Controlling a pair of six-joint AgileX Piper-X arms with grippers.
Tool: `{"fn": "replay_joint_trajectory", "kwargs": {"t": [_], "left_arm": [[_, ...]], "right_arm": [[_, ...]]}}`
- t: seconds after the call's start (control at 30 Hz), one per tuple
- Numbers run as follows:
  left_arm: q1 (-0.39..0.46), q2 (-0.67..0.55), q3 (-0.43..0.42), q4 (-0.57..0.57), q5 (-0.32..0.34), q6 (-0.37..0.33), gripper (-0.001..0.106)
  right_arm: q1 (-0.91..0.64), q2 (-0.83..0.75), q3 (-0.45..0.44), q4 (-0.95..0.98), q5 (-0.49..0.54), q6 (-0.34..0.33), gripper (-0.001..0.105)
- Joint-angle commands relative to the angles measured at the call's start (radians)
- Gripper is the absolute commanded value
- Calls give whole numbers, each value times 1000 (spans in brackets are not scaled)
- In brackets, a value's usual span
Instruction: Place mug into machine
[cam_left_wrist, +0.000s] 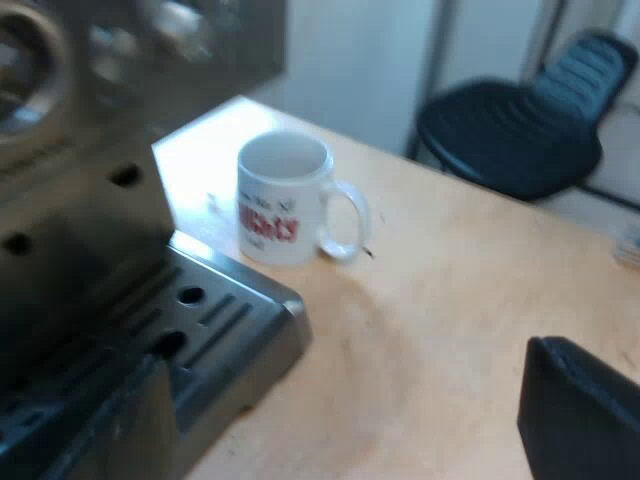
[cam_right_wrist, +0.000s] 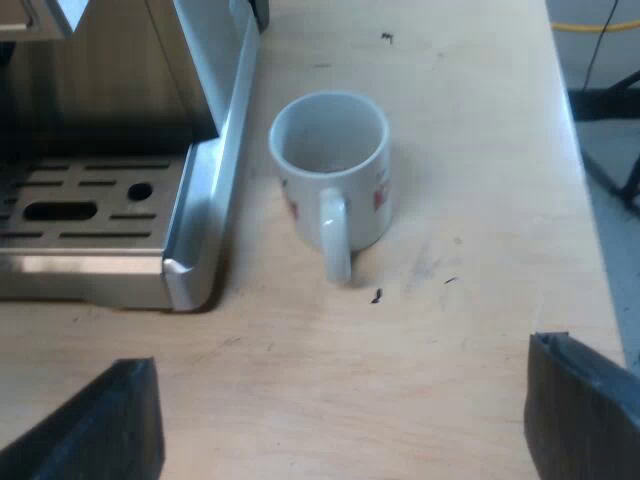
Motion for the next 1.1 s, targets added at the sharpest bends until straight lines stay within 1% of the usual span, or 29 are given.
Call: {"fn": "replay_joint_trajectory", "kwargs": {"t": [0.03,0.13,0.3,0.4,0.5,0.57,0.7,0.87,1.03,1.1], "left_arm": [[-42,41,-9,-23,-26,11,71],[-80,81,-9,-39,-66,11,71],[-104,116,-9,-58,-69,11,71],[-104,120,-9,-77,-71,11,71],[-104,120,-9,-86,-71,11,71],[-104,120,-9,-85,-71,11,71],[-104,120,-9,-85,-71,11,71],[-104,120,-9,-85,-71,11,71],[-104,120,-9,-85,-71,11,71],[-104,120,-9,-85,-71,11,71]], "right_arm": [[1,23,-10,-8,-29,-18,82],[1,52,-10,-15,-42,-18,82],[1,99,-6,-53,-62,-18,82],[1,122,24,-86,-73,-18,82],[1,130,77,-132,-73,-13,82],[1,127,140,-208,-73,-10,82],[1,127,215,-317,-73,-7,82],[1,127,308,-449,-98,49,82],[1,154,389,-556,-108,52,82],[1,165,419,-607,-108,64,82]]}}
